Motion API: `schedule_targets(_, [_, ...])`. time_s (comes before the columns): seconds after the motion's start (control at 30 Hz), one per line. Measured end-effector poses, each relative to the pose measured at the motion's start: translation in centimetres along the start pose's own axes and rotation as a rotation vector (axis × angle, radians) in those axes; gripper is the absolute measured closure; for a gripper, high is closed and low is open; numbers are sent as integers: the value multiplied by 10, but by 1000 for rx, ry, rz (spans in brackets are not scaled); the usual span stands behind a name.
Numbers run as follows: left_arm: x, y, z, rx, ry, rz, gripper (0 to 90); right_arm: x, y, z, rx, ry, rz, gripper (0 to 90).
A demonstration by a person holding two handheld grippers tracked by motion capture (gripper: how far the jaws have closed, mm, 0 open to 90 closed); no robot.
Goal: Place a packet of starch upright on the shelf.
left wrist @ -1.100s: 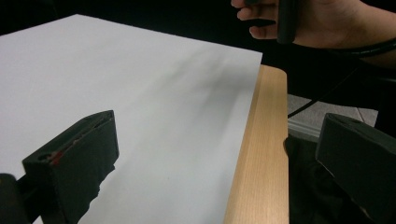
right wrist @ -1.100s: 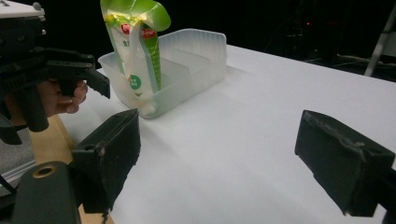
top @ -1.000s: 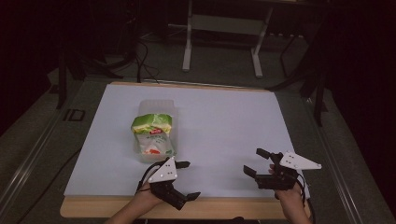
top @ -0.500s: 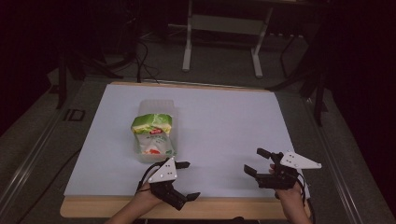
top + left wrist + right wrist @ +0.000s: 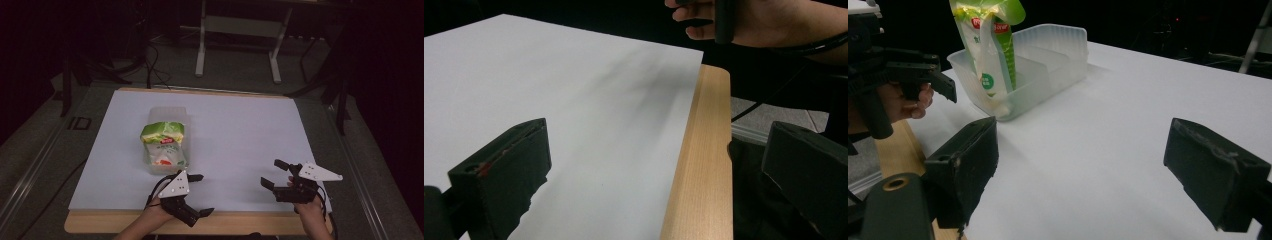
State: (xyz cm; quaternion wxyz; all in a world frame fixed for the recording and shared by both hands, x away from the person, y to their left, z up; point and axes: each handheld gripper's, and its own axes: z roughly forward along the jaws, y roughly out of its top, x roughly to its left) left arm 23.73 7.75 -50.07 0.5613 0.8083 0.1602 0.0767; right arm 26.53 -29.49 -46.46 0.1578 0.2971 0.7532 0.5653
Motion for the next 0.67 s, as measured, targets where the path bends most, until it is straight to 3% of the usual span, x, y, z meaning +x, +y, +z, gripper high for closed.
schedule_targets(0.67, [0,-2,-3,0,4,5,0,0,-3,3,15,3,-22,150])
